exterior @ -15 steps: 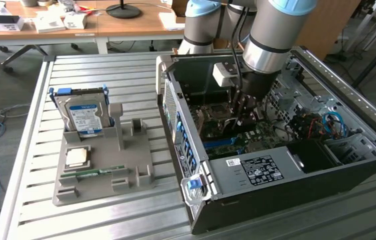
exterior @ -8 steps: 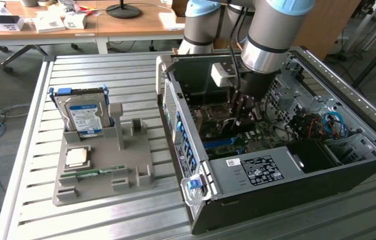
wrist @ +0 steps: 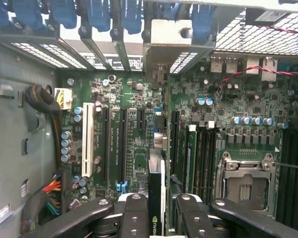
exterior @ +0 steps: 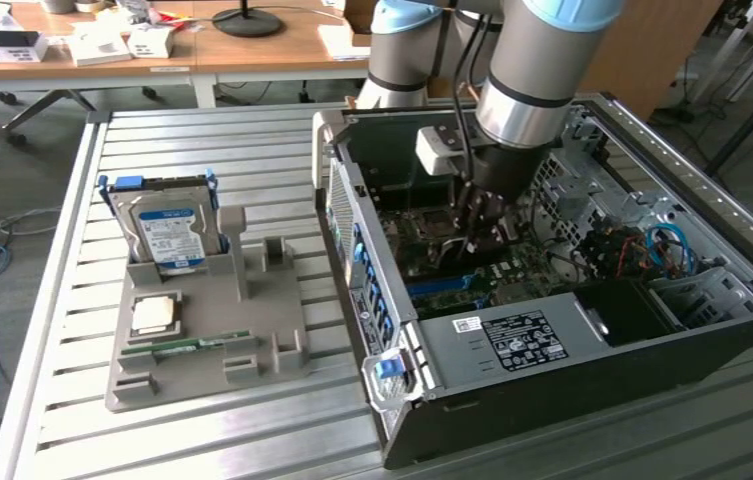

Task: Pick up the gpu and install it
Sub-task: 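Insert the gpu into the slot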

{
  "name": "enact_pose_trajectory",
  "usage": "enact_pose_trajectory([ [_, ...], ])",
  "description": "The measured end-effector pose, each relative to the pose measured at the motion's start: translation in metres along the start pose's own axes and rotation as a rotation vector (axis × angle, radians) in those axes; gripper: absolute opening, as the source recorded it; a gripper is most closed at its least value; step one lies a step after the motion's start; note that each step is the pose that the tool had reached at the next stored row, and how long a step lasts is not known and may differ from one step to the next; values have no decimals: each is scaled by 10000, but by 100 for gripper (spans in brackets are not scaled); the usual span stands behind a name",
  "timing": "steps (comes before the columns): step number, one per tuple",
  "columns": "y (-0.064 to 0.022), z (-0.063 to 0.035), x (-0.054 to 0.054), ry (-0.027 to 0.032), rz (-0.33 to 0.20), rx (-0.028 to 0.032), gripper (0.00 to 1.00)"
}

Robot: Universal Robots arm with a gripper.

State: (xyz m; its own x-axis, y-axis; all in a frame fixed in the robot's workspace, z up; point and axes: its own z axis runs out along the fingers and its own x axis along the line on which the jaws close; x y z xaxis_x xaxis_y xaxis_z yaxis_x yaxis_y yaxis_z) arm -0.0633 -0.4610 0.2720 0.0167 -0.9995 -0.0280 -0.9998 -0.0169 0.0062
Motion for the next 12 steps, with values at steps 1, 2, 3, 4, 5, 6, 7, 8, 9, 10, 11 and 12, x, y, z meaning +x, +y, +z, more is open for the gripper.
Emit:
enact_pose_trajectory([
  [1,2,13,0,1,-1,3,26],
  [2,3,26,1,1,-2,6,26],
  [3,6,37,1,1,-1,8,26],
  [4,9,44,1,0,0,9,26],
  [5,11,51,1,1,0,9,26],
  [6,13,55,1,2,-1,9,26],
  [7,13,54,2,3,-1,8,26],
  [8,13,55,1,3,-2,8,26],
  [9,13,59,1,1,-1,9,26],
  [10,14,66,1,-2,-1,10,26],
  [11,16,73,1,-1,0,10,26],
  [12,18,79,1,2,0,9,26],
])
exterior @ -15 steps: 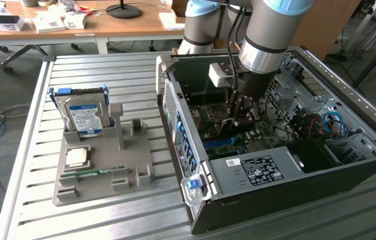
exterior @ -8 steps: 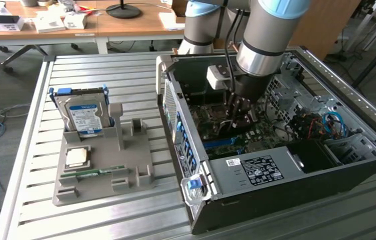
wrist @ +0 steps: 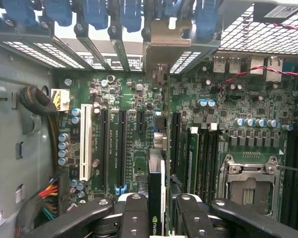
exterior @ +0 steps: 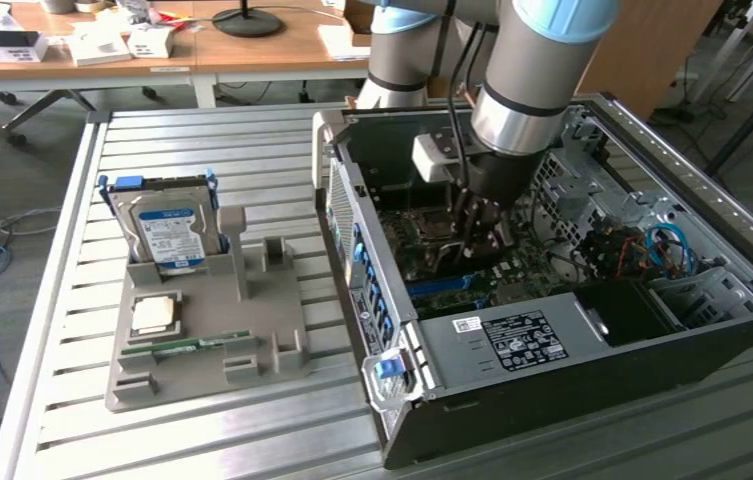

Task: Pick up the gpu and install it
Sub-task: 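Insert the gpu into the slot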

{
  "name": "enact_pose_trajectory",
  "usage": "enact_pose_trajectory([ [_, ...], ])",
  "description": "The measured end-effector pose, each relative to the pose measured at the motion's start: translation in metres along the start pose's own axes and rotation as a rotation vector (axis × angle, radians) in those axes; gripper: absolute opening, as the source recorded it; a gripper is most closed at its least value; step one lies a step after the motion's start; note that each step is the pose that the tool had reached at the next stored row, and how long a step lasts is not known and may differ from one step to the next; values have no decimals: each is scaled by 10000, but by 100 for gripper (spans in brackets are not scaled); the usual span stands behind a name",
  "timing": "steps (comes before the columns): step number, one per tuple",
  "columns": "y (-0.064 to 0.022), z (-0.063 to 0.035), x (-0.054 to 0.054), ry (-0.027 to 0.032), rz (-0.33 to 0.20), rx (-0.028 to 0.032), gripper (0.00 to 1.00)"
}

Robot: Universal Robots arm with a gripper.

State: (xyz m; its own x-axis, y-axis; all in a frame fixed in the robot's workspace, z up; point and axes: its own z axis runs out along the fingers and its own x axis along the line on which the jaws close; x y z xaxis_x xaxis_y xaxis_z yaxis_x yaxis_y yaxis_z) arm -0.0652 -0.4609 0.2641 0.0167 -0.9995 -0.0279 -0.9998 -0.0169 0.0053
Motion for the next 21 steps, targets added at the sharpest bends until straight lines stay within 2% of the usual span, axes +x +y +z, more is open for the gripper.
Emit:
enact_pose_trajectory([
  [21,31,54,-11,-2,0,5,26],
])
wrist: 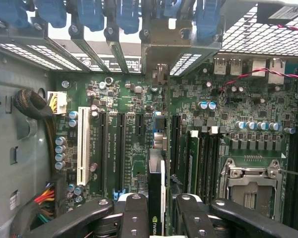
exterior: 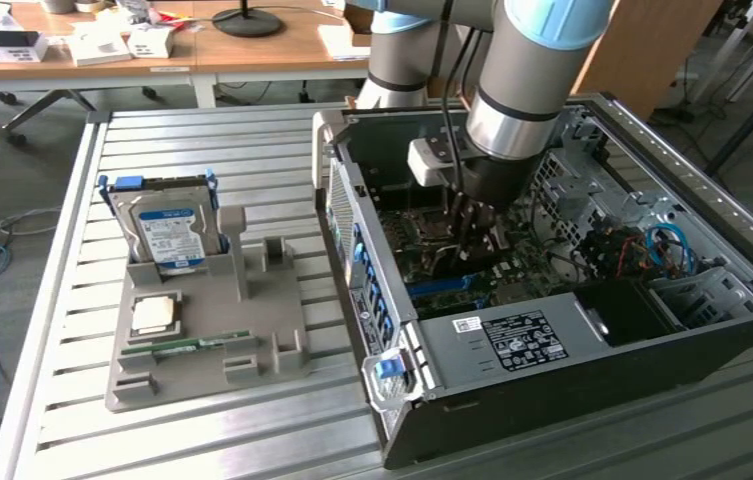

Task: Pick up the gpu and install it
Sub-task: 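Insert the gpu into the slot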

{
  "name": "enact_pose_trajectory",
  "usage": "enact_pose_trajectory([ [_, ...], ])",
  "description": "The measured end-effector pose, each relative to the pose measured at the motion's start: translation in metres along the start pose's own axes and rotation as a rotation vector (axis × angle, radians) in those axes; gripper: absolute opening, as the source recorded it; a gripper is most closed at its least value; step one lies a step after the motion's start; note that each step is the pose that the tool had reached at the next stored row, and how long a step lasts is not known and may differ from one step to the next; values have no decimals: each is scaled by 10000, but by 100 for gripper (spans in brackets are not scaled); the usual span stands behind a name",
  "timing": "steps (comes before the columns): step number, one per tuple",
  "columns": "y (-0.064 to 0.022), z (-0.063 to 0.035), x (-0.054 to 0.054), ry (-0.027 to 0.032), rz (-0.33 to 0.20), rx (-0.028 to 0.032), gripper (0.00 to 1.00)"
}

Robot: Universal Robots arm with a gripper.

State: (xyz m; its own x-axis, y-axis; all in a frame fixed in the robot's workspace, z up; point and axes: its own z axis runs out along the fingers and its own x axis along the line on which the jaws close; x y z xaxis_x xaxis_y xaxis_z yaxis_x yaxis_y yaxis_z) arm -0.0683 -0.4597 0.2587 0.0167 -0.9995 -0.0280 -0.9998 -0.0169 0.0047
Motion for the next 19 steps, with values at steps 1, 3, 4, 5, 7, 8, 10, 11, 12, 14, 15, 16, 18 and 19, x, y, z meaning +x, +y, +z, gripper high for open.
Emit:
enact_pose_trajectory([
  [1,2,7,-1,-4,1,8,26],
  [3,5,14,1,2,-1,20,26],
  [4,7,18,1,3,-1,27,26],
  [5,9,20,1,3,-1,33,26],
  [7,17,24,-1,3,-1,44,26],
  [8,22,25,-2,3,-2,48,26],
  [10,30,27,-3,3,-2,51,26],
  [11,33,28,-3,2,-1,53,26],
  [12,37,29,-4,2,-2,54,26],
  [14,40,30,-5,2,-3,56,26],
  [15,40,30,-5,2,-4,56,26],
  [16,41,30,-5,2,-3,56,26],
  [18,49,32,-6,1,0,66,26],
  [19,52,33,-6,2,-2,72,26],
])
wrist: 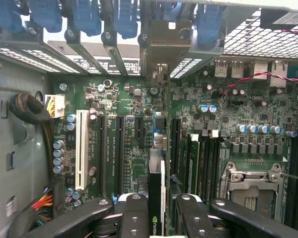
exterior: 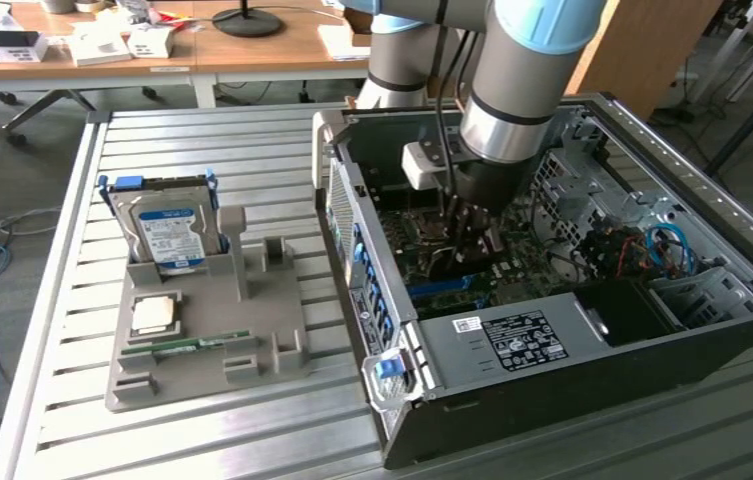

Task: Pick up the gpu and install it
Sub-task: 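Insert the gpu into the slot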

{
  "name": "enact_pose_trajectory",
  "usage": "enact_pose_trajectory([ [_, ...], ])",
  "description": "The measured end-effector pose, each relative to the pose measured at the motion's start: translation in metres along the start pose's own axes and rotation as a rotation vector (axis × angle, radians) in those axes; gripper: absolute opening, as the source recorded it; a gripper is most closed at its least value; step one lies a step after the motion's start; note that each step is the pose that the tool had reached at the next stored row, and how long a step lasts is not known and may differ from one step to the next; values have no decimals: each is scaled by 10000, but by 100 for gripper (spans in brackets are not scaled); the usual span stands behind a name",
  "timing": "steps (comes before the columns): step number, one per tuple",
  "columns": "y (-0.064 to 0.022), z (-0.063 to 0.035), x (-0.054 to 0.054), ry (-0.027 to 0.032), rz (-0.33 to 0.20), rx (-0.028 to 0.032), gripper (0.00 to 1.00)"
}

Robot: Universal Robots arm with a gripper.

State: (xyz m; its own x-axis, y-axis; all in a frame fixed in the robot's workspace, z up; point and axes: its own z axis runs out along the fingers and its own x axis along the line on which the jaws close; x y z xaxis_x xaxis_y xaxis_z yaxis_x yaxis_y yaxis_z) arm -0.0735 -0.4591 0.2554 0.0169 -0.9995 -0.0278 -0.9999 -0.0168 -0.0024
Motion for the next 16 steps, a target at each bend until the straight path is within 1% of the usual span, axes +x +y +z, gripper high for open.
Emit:
enact_pose_trajectory([
  [16,12,29,1,2,-1,2,26],
])
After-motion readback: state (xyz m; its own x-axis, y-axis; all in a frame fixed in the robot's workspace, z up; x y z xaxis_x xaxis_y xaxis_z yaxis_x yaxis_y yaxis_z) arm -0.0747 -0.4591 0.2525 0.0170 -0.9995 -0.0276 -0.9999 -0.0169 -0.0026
